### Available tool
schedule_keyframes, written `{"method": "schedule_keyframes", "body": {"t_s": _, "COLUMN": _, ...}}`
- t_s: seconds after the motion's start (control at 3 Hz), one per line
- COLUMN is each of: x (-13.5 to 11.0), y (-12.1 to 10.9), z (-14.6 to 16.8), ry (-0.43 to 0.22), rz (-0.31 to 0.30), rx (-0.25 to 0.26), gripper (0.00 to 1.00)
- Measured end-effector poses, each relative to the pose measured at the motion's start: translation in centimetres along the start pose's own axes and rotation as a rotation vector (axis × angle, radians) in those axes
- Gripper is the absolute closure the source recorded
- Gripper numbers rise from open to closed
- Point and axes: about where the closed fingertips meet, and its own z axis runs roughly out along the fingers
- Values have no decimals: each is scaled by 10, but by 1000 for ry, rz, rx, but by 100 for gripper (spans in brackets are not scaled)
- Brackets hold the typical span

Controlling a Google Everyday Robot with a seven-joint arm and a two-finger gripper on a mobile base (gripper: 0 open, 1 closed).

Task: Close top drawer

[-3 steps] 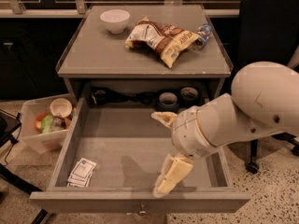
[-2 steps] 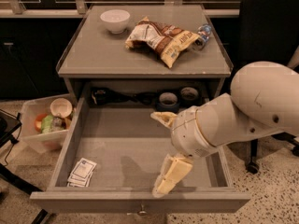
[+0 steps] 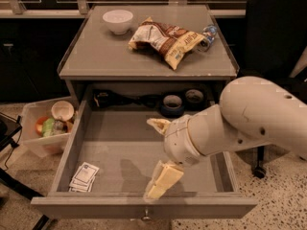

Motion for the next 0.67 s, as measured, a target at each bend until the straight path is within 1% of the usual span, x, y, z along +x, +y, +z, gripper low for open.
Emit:
{"method": "schedule_keyframes", "body": {"t_s": 0.33, "x": -3, "y": -14, "z": 51, "ry": 5, "rz": 19, "rx": 11, "gripper": 0}}
{"method": "schedule_keyframes", "body": {"t_s": 0.67, "x": -7, "y": -20, "z": 95, "ry": 8, "rz": 28, "rx": -12, "gripper": 0}}
